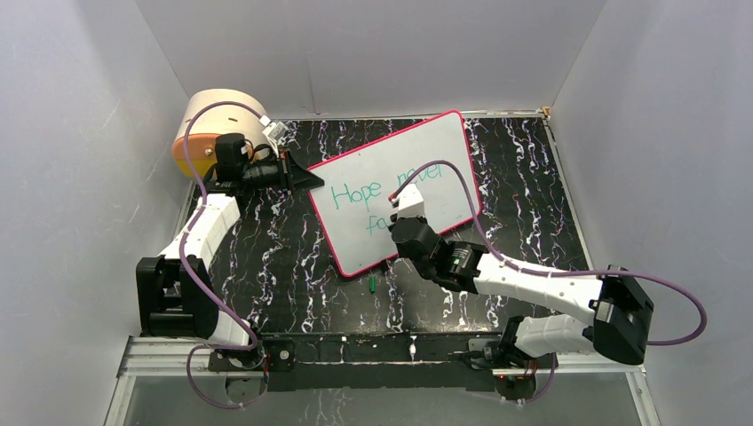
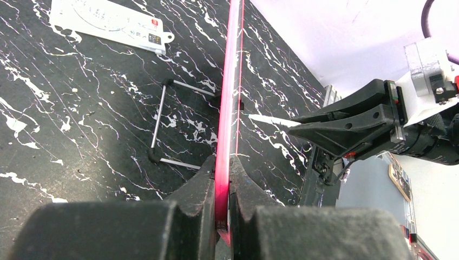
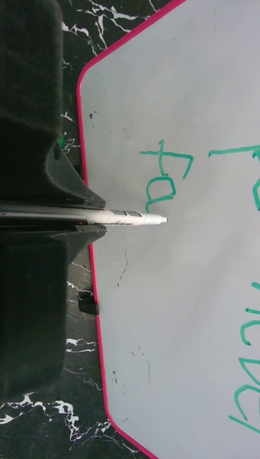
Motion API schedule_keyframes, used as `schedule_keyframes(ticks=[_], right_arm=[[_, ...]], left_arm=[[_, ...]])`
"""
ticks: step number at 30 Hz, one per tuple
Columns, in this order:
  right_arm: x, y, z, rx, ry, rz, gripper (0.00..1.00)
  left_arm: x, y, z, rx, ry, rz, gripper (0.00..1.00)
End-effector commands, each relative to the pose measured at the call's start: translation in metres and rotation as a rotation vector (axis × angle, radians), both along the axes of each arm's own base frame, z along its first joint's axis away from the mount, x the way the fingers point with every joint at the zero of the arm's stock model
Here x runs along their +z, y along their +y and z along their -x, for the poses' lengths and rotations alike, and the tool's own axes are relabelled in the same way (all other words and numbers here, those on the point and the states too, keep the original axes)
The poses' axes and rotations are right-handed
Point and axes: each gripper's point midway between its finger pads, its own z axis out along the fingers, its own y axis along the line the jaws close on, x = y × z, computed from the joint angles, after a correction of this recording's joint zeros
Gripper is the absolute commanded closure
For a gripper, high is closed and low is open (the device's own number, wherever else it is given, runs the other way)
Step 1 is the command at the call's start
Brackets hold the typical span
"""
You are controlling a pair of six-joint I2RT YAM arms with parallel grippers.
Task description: Write a sentence on the whiteboard
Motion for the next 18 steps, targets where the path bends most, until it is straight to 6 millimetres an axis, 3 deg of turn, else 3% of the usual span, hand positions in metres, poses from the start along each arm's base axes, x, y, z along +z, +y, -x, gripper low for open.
schedule_keyframes(ticks=[1,18], right_arm=[[0.016,0.001,-0.009,-0.028,-0.047,-0.051,1.0],[0.001,0.004,-0.02,-0.05,-0.023,-0.029,1.0]], left_arm=[[-0.054,0.005,-0.005,0.077,0.067,-0.147,1.0],[-0.053,0.004,-0.006,0.074,0.067,-0.145,1.0]])
